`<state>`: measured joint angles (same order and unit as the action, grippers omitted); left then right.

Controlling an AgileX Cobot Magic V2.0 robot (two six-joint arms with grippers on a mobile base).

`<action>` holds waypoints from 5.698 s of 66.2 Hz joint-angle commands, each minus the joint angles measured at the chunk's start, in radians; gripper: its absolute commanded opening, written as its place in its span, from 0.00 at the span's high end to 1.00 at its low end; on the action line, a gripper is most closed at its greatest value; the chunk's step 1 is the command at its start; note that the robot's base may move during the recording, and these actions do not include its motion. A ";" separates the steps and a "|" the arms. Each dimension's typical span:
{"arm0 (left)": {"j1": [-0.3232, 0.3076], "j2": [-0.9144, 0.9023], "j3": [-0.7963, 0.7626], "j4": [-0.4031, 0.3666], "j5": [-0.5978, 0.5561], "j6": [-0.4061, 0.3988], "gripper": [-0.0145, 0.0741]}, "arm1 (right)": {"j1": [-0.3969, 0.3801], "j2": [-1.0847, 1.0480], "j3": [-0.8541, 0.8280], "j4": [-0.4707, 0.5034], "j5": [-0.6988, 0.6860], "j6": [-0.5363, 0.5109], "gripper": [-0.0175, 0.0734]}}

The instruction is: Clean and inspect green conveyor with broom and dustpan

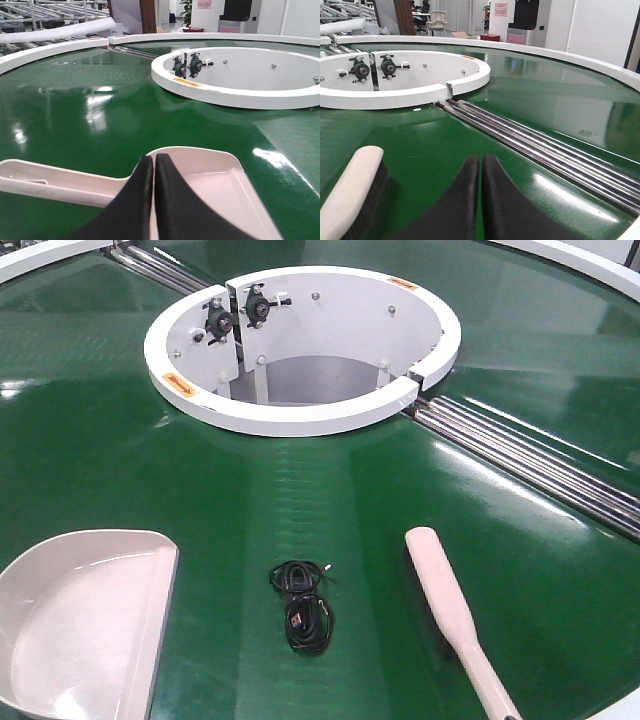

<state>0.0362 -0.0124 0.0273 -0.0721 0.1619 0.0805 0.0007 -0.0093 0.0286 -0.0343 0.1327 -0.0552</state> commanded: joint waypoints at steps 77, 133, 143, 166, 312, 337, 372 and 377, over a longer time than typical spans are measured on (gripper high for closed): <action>0.001 -0.015 0.023 -0.009 -0.074 -0.008 0.86 | -0.003 -0.010 0.012 -0.011 -0.095 -0.005 0.80; 0.001 0.077 -0.369 0.043 -0.302 -0.117 0.86 | -0.003 0.171 -0.462 0.005 -0.185 0.137 0.80; 0.001 0.248 -0.551 0.122 -0.128 -0.111 0.85 | -0.003 0.325 -0.614 0.005 -0.019 0.132 0.80; -0.001 0.609 -0.714 0.123 -0.054 -0.108 0.55 | -0.001 0.581 -0.701 0.009 0.006 0.129 0.66; -0.082 0.651 -0.718 0.104 0.158 -0.007 0.21 | 0.364 1.804 -1.323 0.081 0.887 0.131 0.15; -0.082 0.650 -0.718 0.104 0.192 -0.007 0.21 | 0.364 1.817 -1.323 -0.002 0.833 0.201 0.36; -0.082 0.650 -0.718 0.104 0.196 -0.007 0.21 | 0.364 1.811 -1.324 -0.044 0.885 0.227 0.82; -0.082 0.650 -0.718 0.104 0.196 -0.007 0.21 | 0.364 1.778 -1.324 -0.044 0.892 0.222 0.82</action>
<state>-0.0373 0.6363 -0.6552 0.0405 0.4246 0.0769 0.3731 1.8515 -1.2711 -0.0731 1.0100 0.1758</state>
